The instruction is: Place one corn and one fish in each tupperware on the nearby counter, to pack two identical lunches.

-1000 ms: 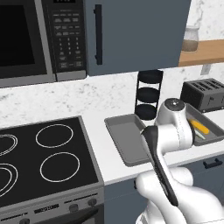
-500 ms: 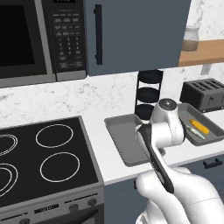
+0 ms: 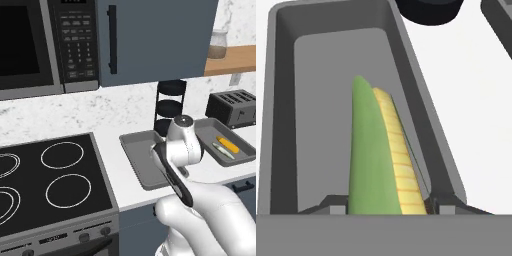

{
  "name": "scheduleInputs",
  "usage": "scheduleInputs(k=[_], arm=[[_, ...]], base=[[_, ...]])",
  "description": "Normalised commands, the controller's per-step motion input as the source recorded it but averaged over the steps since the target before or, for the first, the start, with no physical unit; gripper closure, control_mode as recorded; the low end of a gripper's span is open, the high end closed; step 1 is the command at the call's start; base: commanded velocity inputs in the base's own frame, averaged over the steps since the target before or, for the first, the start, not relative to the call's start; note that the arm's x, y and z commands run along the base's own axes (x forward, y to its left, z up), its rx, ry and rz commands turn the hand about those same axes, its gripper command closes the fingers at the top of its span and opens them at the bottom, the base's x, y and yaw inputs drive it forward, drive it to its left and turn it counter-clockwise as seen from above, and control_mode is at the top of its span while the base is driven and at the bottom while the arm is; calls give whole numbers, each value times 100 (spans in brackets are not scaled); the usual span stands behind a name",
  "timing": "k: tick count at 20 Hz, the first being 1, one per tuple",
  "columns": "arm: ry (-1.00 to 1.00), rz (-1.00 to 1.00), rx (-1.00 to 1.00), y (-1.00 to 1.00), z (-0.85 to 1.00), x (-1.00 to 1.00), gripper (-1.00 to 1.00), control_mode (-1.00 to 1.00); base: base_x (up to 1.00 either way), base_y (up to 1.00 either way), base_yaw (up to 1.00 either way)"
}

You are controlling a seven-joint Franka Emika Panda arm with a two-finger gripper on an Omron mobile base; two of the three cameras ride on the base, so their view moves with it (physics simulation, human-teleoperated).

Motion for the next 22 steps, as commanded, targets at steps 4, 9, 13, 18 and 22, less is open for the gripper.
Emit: scheduleInputs(k=[4,9,13,18,22], arm=[[0,0,0,0,-37,24,100,-100],[0,0,0,0,-34,23,100,-100],[0,0,0,-1,-25,22,100,-100],[0,0,0,0,-14,17,100,-100],[0,0,0,0,-30,11,100,-100]], base=[[0,0,0],[0,0,0],[0,0,0],[0,0,0],[0,0,0]])
